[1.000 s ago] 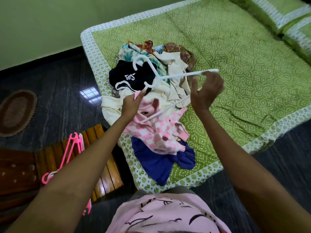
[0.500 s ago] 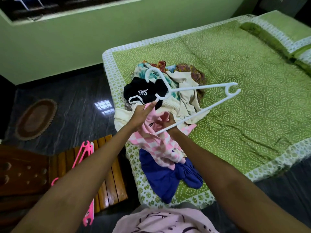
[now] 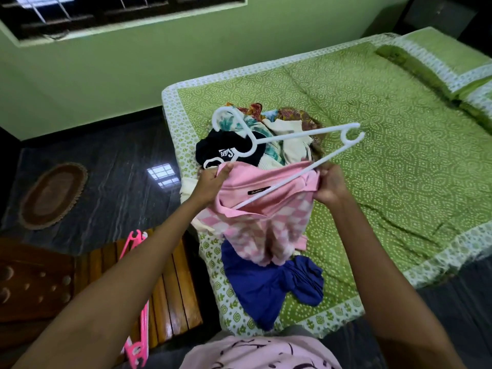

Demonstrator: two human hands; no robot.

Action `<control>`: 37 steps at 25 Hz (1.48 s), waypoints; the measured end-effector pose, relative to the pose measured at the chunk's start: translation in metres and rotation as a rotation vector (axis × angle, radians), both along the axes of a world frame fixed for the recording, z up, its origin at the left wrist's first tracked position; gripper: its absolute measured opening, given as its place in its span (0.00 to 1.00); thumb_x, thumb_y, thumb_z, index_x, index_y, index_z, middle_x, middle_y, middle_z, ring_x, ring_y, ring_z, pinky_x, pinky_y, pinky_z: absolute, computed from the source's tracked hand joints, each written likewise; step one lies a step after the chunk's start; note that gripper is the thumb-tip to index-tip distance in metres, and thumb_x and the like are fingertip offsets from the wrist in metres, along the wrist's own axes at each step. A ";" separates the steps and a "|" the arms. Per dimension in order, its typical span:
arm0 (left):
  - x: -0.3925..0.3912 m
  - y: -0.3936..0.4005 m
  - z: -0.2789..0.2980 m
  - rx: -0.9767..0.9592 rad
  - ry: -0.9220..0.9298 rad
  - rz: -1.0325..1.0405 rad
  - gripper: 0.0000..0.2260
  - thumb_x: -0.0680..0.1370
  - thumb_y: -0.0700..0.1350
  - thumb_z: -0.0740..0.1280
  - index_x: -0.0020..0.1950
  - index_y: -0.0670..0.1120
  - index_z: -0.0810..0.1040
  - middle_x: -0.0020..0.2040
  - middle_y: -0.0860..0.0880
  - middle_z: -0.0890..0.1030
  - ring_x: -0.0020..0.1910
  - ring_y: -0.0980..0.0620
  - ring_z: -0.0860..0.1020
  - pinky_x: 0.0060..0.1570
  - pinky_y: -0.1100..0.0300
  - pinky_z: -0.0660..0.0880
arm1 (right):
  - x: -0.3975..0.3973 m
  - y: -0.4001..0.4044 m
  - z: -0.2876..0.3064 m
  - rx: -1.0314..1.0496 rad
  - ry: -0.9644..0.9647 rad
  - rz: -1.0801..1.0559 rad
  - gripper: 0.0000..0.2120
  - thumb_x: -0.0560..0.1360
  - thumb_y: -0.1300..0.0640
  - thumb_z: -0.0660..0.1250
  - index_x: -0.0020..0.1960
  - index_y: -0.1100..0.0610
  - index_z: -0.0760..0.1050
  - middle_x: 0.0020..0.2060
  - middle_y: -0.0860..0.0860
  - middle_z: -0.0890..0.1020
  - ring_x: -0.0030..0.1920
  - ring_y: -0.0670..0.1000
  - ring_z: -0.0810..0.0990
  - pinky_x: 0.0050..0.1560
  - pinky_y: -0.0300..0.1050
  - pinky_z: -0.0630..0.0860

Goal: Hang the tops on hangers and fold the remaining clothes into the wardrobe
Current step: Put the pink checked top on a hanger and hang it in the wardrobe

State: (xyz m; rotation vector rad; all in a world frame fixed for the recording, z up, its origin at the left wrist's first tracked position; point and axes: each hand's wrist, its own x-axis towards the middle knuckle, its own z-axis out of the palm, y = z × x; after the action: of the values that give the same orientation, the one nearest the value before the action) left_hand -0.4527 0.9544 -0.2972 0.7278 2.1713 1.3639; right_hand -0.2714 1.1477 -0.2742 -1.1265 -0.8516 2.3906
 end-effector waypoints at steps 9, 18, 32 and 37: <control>0.025 0.046 0.004 0.051 -0.036 -0.178 0.15 0.80 0.50 0.61 0.37 0.42 0.71 0.33 0.45 0.68 0.32 0.53 0.66 0.29 0.65 0.59 | 0.040 0.004 0.023 0.335 -0.026 -0.147 0.30 0.61 0.27 0.66 0.39 0.55 0.82 0.33 0.52 0.82 0.33 0.49 0.81 0.38 0.40 0.76; 0.014 0.020 -0.005 -0.082 -0.396 -0.328 0.11 0.76 0.47 0.55 0.37 0.45 0.70 0.35 0.48 0.71 0.34 0.53 0.69 0.38 0.62 0.66 | 0.046 0.007 0.034 0.367 0.067 -0.382 0.37 0.81 0.42 0.49 0.16 0.55 0.67 0.13 0.48 0.65 0.17 0.43 0.60 0.24 0.36 0.59; 0.043 0.024 -0.005 0.113 0.172 -0.376 0.21 0.74 0.58 0.58 0.48 0.39 0.74 0.38 0.42 0.76 0.37 0.53 0.72 0.39 0.56 0.67 | 0.064 0.036 0.010 0.396 -0.308 -0.313 0.17 0.79 0.46 0.58 0.54 0.58 0.74 0.53 0.53 0.79 0.50 0.52 0.78 0.46 0.46 0.71; 0.056 0.029 0.004 0.019 0.368 -0.400 0.23 0.72 0.63 0.54 0.49 0.45 0.75 0.36 0.45 0.76 0.36 0.45 0.75 0.37 0.51 0.71 | 0.083 0.031 0.010 1.216 -0.825 -0.827 0.37 0.64 0.48 0.73 0.65 0.66 0.65 0.63 0.61 0.71 0.65 0.62 0.69 0.63 0.54 0.65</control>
State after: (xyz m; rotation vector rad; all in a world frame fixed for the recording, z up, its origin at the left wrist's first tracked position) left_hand -0.3970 0.9837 -0.2937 1.4264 2.1162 1.1067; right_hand -0.1883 1.1785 -0.2644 -1.3995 -1.3735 0.4491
